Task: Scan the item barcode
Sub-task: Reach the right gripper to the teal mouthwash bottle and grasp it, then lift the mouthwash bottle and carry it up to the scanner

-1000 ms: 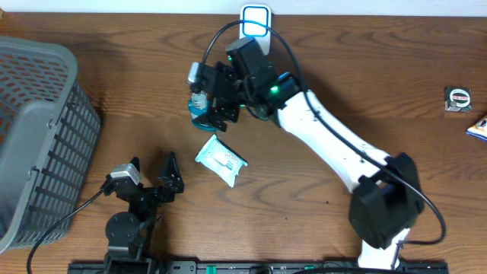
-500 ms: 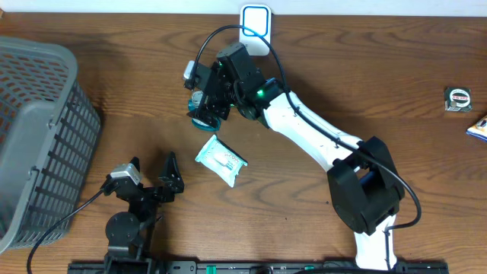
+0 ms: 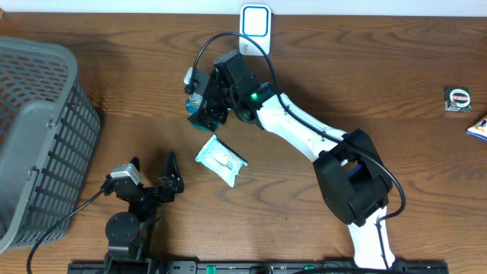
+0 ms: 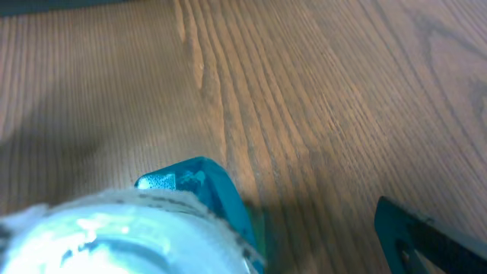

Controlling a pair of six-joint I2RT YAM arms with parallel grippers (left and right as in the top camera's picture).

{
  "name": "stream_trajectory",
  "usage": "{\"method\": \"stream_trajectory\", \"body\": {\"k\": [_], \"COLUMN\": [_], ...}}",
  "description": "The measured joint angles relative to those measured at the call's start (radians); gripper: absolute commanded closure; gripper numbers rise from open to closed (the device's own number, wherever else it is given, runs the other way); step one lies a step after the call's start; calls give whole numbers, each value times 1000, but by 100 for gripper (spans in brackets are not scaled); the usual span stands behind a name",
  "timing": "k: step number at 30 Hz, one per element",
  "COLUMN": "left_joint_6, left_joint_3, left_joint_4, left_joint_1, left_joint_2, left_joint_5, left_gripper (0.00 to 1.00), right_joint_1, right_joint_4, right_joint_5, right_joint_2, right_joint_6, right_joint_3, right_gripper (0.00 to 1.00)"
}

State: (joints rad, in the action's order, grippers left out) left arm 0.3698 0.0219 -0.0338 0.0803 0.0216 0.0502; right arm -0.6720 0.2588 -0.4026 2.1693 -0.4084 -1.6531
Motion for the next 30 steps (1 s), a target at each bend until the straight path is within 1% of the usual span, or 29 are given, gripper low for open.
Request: {"method": "stream_trajectory", "body": {"k": [2,4,6,8,11,12,14,19,21,25,30], "left_joint_6": [0,0,0,0,0,0,0,0,0,0,0], "left_joint_3": [0,0,0,0,0,0,0,0,0,0,0], "left_joint_4": [0,0,0,0,0,0,0,0,0,0,0], "left_joint_1": [0,0,0,0,0,0,0,0,0,0,0], "left_joint_2": [0,0,0,0,0,0,0,0,0,0,0], "left_joint_5": [0,0,0,0,0,0,0,0,0,0,0], "left_gripper": [2,2,2,2,2,2,2,2,2,2,2], "right_joint_1": [-2,-3,-5,-6,-8,-8,-8,-7,-4,17,71], "right_joint_4": [-12,-24,-29,-32,-40,-41,-43,-10,48,185,337], "right_joint_5": [9,17,22,26,32,31,31,24,-9,-101,-193], "right_joint_2": [0,0,0,0,0,0,0,0,0,-5,-29], "right_joint_6": [3,10,14,19,35,34,47,89,108,140,164], "right_joint_3": [0,0,0,0,0,0,0,-4,-14,-47,-49], "right_gripper": [5,11,22,38,53,56,59,59,61,62,74]}}
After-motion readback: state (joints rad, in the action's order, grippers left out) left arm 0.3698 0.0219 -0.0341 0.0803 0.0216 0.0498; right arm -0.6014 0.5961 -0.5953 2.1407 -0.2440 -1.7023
